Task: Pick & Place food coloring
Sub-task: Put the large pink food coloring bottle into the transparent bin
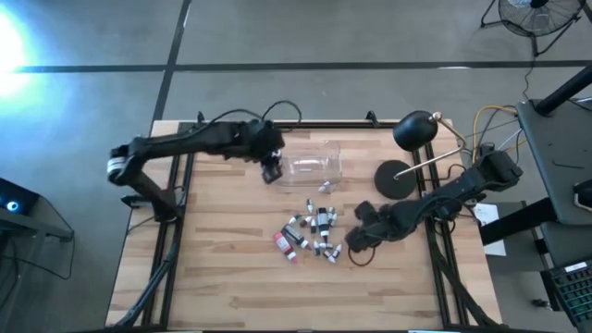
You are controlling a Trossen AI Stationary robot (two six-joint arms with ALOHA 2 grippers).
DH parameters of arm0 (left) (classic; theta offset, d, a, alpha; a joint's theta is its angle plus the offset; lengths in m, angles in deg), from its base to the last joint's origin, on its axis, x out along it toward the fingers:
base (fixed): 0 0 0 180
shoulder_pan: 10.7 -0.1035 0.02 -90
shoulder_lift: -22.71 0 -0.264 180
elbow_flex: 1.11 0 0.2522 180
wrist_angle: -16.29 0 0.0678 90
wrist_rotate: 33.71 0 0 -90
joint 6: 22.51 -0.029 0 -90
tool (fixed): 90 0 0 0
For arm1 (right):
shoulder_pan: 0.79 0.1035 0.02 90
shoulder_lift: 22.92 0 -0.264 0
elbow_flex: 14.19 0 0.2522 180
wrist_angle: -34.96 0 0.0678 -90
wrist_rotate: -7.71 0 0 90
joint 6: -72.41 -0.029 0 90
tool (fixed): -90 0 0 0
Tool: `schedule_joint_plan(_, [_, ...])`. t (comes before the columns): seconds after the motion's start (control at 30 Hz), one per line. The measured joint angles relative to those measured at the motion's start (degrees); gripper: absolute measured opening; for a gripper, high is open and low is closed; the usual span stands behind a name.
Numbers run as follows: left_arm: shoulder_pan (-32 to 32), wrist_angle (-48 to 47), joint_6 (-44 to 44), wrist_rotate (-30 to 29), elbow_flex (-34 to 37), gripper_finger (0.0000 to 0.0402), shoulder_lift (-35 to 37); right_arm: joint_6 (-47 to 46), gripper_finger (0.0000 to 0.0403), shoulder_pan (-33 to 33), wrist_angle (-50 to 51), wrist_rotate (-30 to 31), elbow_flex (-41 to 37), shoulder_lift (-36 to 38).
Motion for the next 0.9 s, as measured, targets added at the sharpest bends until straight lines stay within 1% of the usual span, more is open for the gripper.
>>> schedule_joint_plan(0.13, [5.78,0.39,3.22,-0.06,5.0,0.0151,5.51,7.08,0.0215,0.06,-4.1,-5.34,0.0,-0.68])
schedule_joint_plan(0.2, [8.65,1.7,6.0,-0.15,8.82,0.0151,8.08,12.14,0.0215,0.12,-3.93,-5.83,-0.02,-0.79])
schedule_joint_plan(0.27, [11.43,3.58,9.28,-0.24,13.18,0.0151,10.56,19.69,0.0215,0.17,-4.02,-5.96,0.0,-1.19])
schedule_joint_plan(0.37, [15.14,7.04,16.31,-0.34,20.16,0.0151,13.63,28.89,0.0215,0.17,-5.24,-6.59,-0.04,-1.41])
schedule_joint_plan(0.47, [18.68,10.06,23.74,-0.48,26.61,0.0151,15.97,32.35,0.0215,0.17,-7.27,-7.27,-0.02,-1.54])
schedule_joint_plan(0.57, [22.1,13.56,28.85,-0.5,31.65,0.0151,17.26,33.02,0.0215,0.17,-10.17,-7.22,0.66,-1.54])
schedule_joint_plan(0.63, [24.19,15.99,29.84,-0.77,34.02,0.0151,17.68,33.12,0.0215,0.14,-10.26,-6.89,1.67,-1.54])
schedule_joint_plan(0.73, [26.62,18.71,29.71,-1.04,36.63,0.0151,17.61,33.08,0.0215,0.17,-10.39,-4.84,3.28,-2.2])
schedule_joint_plan(0.8, [27.89,21.36,27.67,-1.07,38.1,0.0151,17.3,33.01,0.0215,0.15,-10.07,-4.02,4.51,-3.01])
schedule_joint_plan(0.9, [28.93,26.64,21.22,-1.04,40.35,0.0151,16.49,32.87,0.0215,0.01,-10.3,-3.95,7.0,-5.16])
